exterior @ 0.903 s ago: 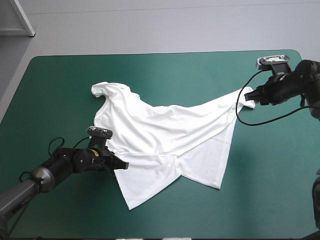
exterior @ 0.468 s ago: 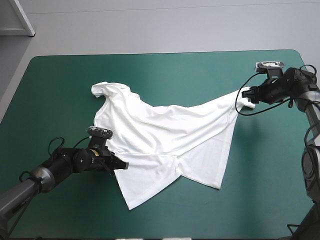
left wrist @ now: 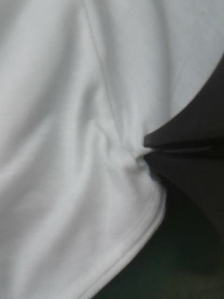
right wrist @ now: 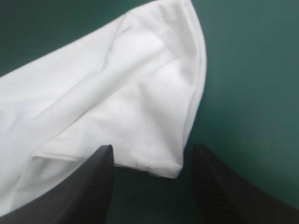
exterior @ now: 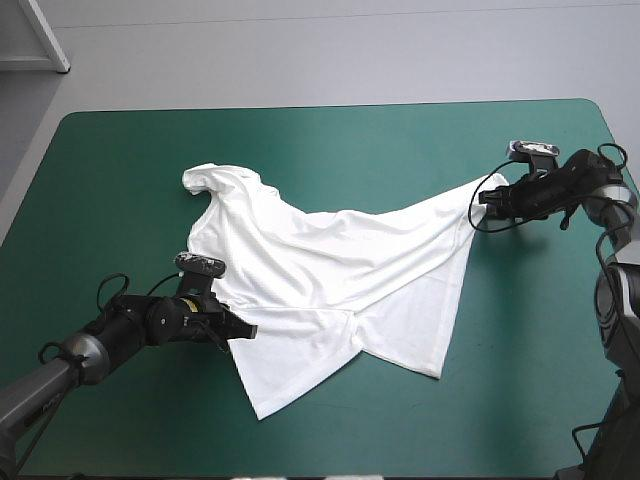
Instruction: Fold the cloth
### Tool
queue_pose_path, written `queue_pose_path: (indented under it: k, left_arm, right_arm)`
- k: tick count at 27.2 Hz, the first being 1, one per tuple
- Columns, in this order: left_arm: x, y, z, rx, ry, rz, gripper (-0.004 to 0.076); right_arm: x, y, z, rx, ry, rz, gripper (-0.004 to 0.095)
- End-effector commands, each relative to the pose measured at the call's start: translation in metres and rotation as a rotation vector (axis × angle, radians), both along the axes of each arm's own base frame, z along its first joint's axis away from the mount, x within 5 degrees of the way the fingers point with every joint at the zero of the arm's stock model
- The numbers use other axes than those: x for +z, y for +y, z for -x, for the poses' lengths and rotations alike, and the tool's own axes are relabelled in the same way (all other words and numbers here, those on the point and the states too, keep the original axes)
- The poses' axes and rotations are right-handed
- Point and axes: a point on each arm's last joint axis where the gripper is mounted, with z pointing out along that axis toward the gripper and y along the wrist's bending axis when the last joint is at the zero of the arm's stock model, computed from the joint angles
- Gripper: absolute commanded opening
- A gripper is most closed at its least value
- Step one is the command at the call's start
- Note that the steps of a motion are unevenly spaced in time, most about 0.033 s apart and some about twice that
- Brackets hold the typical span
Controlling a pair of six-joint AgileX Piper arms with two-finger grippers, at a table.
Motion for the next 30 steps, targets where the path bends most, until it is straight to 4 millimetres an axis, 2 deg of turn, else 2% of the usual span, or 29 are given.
queue_pose_path:
  k: [1,5,6,8,11,14,17,21,24,25,26,27,28,29,30]
  left_arm:
    - [-0.006,0.000,0.008,-0.008,0.091,-0.008,0.0019]
    - [-0.006,0.000,0.008,-0.009,0.092,-0.010,0.0019]
    - [-0.006,0.000,0.008,-0.010,0.091,-0.011,0.0019]
    - [-0.006,0.000,0.008,-0.010,0.091,-0.011,0.0019]
    - [-0.006,0.000,0.007,-0.012,0.081,-0.011,0.0019]
    - [-0.002,-0.001,0.004,-0.005,0.039,0.000,0.0019]
    - [0.009,0.001,0.003,-0.020,-0.027,-0.007,0.0019]
    - [0.030,0.008,0.003,-0.043,-0.133,-0.079,0.0019]
    - [0.048,0.017,0.003,-0.006,-0.180,-0.141,0.0019]
    - [0.066,0.025,0.002,0.016,-0.227,-0.197,0.0019]
    - [0.075,0.029,0.002,0.025,-0.255,-0.217,0.0019]
    - [0.102,0.038,-0.001,0.056,-0.329,-0.241,0.0019]
    - [0.112,0.040,-0.002,0.071,-0.358,-0.238,0.0019]
    - [0.144,0.046,-0.003,0.102,-0.447,-0.235,0.0019]
    - [0.159,0.050,-0.003,0.111,-0.489,-0.238,0.0019]
  right_arm:
    - [0.019,-0.003,-0.004,-0.016,-0.082,0.006,0.0486]
    - [0.015,-0.003,-0.006,-0.012,-0.067,0.000,0.0480]
    - [0.015,-0.003,-0.006,-0.010,-0.063,-0.001,0.0451]
    - [0.014,-0.002,-0.005,-0.002,-0.053,-0.001,0.0328]
    - [0.014,-0.002,-0.004,0.030,-0.049,0.010,0.0003]
    - [0.014,-0.001,-0.003,0.036,-0.040,0.006,-0.0006]
    - [0.028,0.001,0.003,0.048,-0.048,0.000,-0.0006]
    - [0.081,0.006,0.018,0.055,-0.182,-0.008,-0.0006]
    - [0.140,0.013,0.039,0.080,-0.332,-0.024,-0.0006]
    - [0.181,0.019,0.057,0.107,-0.434,-0.030,-0.0008]
    - [0.196,0.021,0.064,0.119,-0.477,-0.033,-0.0008]
    - [0.233,0.025,0.084,0.139,-0.581,-0.024,-0.0011]
    - [0.247,0.027,0.092,0.144,-0.618,-0.016,-0.0015]
    - [0.277,0.030,0.111,0.158,-0.705,0.003,-0.0015]
    - [0.292,0.032,0.121,0.162,-0.751,0.014,-0.0015]
